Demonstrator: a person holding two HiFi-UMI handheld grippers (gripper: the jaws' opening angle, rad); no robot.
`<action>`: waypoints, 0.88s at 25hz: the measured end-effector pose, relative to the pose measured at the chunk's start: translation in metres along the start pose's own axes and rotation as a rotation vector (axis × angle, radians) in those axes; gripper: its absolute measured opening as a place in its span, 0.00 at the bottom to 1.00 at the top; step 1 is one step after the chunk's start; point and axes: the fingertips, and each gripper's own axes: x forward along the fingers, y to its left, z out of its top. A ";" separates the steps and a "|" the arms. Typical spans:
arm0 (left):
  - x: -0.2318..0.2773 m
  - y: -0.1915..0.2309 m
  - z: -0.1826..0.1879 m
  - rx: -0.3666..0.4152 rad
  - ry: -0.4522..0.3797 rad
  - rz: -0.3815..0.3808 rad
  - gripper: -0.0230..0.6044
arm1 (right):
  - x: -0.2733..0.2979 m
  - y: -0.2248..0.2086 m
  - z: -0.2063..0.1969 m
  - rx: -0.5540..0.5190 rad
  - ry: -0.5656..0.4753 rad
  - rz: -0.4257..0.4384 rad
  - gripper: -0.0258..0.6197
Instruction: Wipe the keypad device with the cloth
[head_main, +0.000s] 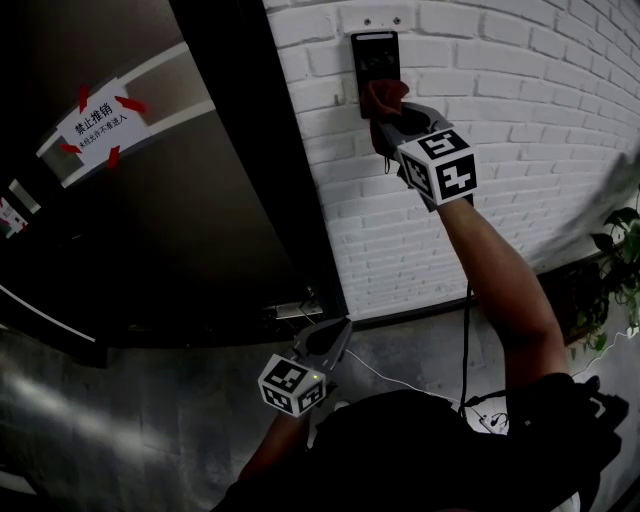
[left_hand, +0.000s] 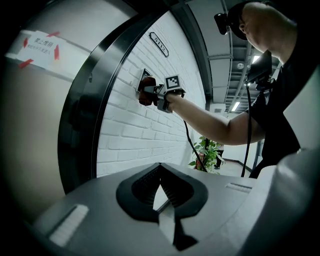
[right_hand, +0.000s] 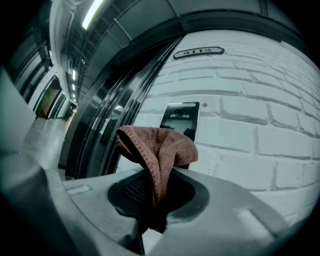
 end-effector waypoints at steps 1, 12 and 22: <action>-0.001 0.000 0.000 0.000 0.000 0.000 0.06 | 0.000 0.001 -0.001 0.002 -0.001 0.000 0.13; -0.003 -0.001 0.000 -0.013 0.008 -0.018 0.06 | 0.000 0.006 -0.020 0.032 0.033 -0.003 0.13; -0.013 0.005 0.001 -0.006 0.008 -0.029 0.06 | 0.001 0.009 -0.041 0.064 0.093 -0.014 0.13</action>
